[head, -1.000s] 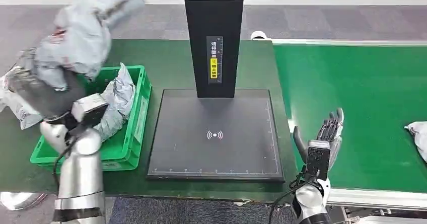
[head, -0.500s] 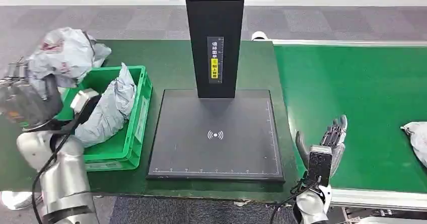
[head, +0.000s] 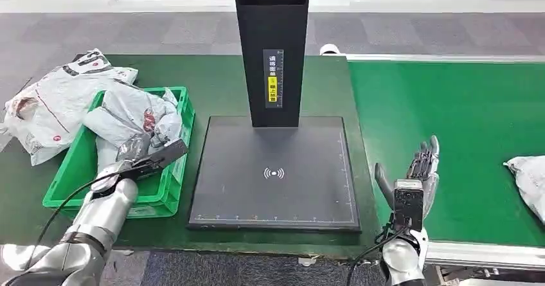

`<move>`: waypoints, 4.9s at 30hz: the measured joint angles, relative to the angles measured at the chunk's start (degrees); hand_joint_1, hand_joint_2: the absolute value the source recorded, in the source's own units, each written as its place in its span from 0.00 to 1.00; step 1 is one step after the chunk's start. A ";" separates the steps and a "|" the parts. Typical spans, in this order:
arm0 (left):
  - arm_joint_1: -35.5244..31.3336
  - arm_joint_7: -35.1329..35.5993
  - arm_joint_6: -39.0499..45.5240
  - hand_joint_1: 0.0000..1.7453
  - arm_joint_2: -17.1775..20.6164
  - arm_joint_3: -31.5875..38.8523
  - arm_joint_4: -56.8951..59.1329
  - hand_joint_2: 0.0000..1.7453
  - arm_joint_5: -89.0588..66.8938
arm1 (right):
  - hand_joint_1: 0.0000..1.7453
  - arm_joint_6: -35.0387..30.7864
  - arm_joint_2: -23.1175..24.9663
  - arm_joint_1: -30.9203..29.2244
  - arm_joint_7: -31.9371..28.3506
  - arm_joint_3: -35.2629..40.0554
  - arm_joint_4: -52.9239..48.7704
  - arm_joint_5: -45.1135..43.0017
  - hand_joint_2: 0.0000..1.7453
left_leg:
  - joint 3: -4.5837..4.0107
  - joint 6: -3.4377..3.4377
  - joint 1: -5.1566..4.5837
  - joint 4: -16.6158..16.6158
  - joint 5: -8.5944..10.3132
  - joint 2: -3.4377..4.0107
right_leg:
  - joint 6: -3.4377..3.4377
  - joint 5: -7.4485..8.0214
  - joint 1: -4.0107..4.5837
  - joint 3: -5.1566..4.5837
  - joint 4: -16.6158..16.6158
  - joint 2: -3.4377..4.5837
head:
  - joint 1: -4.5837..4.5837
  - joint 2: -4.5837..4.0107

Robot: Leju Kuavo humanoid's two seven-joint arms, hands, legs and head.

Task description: Moved the parcel from conveyor to table for the left to box.

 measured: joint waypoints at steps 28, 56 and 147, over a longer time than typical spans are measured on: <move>11.18 -26.56 32.51 0.00 -8.11 7.67 -30.35 0.00 61.80 | 0.00 -0.26 0.24 3.93 1.51 -3.45 -5.19 -0.04 1.00 | 0.06 -0.15 0.04 -0.01 0.10 -0.11 | -0.07 0.02 0.05 -0.47 -0.02 0.02 | 0.00 0.00; 14.70 -24.49 4.14 0.00 -9.79 -6.82 -35.86 1.00 70.56 | 0.00 -3.30 -1.55 0.27 6.24 -8.46 1.88 9.00 1.00 | -0.02 -0.08 0.03 0.05 0.06 0.00 | 0.02 0.08 0.07 -0.56 -0.06 0.06 | 0.00 0.00; 12.87 -19.48 1.06 0.00 -17.16 -17.77 -17.78 1.00 58.35 | 1.00 -6.43 -6.92 -15.41 36.04 -19.82 36.01 60.52 1.00 | -0.41 0.64 -0.10 0.30 0.08 -0.14 | 0.58 0.21 -0.13 -0.61 -0.14 -0.16 | 0.00 0.00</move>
